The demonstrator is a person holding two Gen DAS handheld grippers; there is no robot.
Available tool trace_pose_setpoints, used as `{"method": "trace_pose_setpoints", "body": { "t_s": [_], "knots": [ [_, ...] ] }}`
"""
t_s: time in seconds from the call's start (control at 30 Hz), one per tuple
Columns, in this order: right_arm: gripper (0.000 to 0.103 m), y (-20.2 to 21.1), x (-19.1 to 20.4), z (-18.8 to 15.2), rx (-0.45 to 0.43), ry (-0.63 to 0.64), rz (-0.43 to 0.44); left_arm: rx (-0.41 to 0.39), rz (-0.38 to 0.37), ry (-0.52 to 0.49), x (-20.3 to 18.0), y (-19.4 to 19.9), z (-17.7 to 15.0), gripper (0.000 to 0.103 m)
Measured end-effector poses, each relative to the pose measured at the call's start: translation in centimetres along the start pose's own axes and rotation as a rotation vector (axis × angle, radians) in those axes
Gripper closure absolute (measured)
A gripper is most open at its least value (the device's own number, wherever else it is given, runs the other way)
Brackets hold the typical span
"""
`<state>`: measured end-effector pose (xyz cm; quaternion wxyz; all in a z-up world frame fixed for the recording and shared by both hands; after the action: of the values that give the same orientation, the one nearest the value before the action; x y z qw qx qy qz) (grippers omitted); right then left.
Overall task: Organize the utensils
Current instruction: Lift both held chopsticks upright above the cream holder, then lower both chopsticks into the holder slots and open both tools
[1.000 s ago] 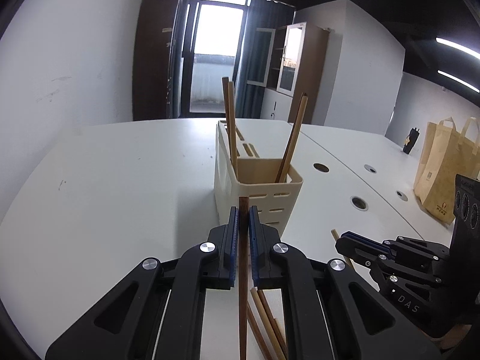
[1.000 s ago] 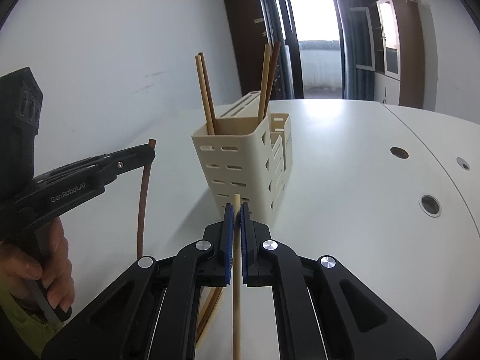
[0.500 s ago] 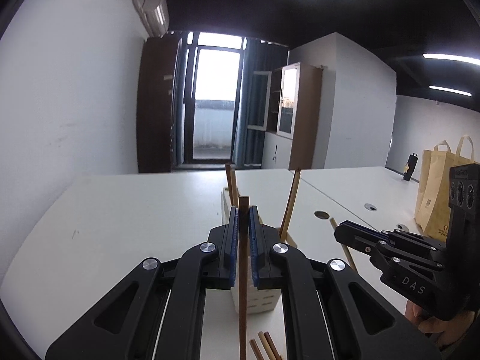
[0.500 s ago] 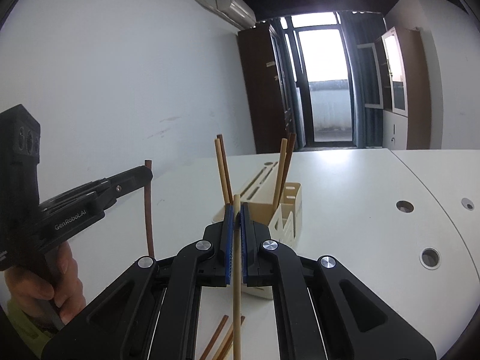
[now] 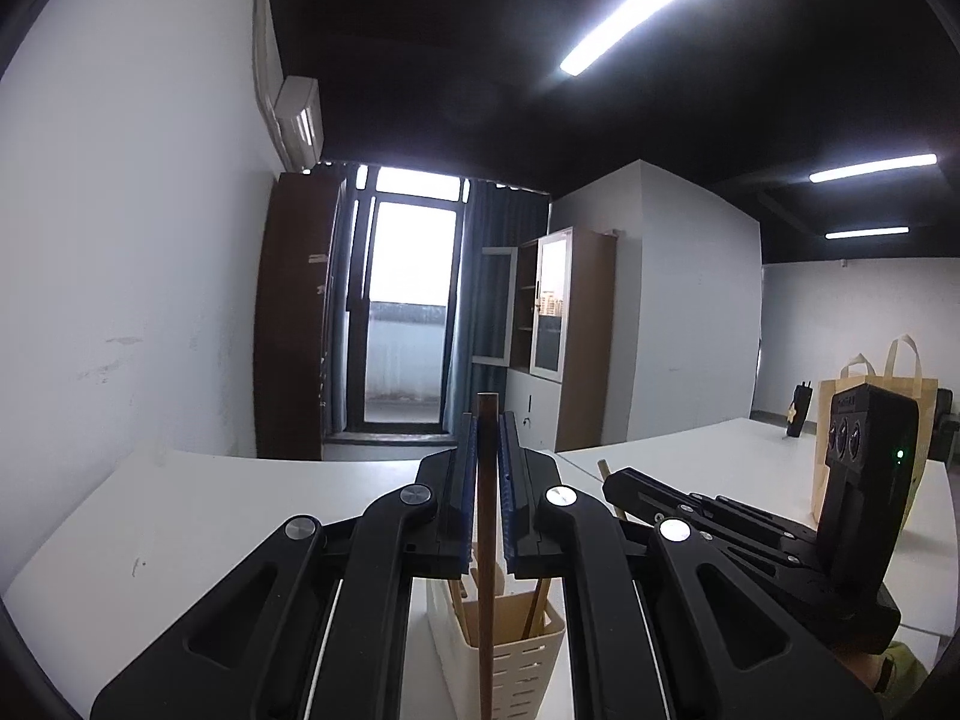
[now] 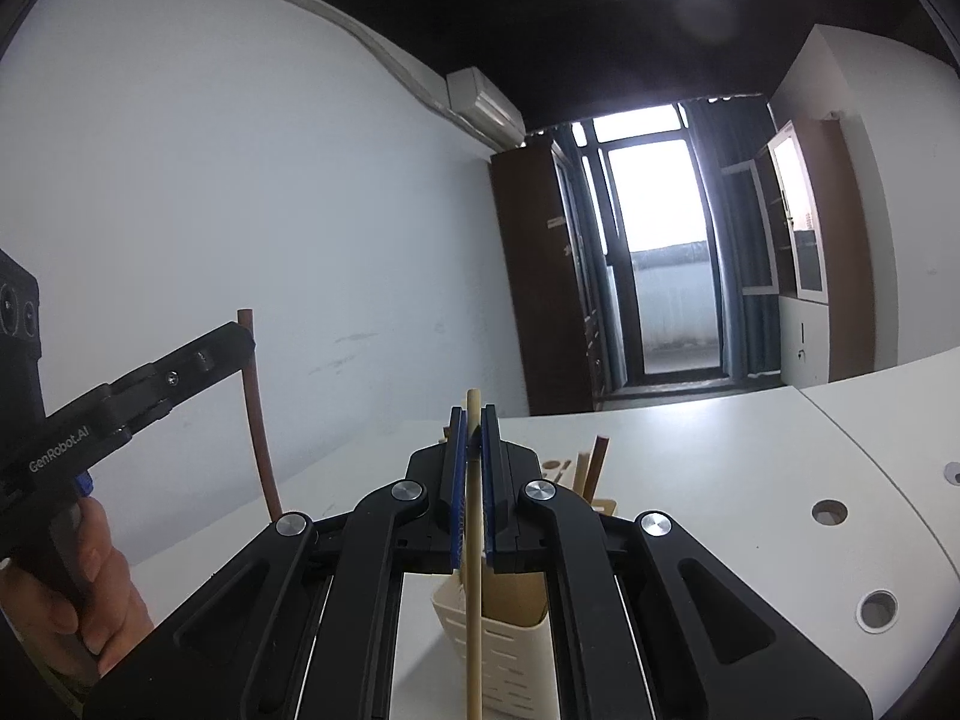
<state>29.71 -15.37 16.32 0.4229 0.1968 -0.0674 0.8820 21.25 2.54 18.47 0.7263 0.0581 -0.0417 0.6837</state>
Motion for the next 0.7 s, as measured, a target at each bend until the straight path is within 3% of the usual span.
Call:
{"method": "trace_pose_setpoints", "body": {
  "t_s": [0.33, 0.7],
  "knots": [
    [0.098, -1.4, -0.6, 0.7, -0.096, 0.015, 0.041, -0.084, 0.017, -0.006, -0.8, -0.4, 1.2, 0.097],
    [0.098, -1.5, -0.9, 1.3, -0.256, -0.034, 0.123, -0.249, 0.058, 0.038, -0.5, 0.5, 1.7, 0.097]
  ]
}}
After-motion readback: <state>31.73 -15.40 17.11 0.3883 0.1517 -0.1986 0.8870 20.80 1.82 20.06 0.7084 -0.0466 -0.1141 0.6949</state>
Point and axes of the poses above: each gripper's, at about its wrist camera, not at the fingertips, and y roughly against the way its jaws point, x to its left, z to its top, the point moved 1 cm from there along -y, roughly the way its jaws point, and after that the axes turned 12 degrees about -y, right-handed, at the moved point
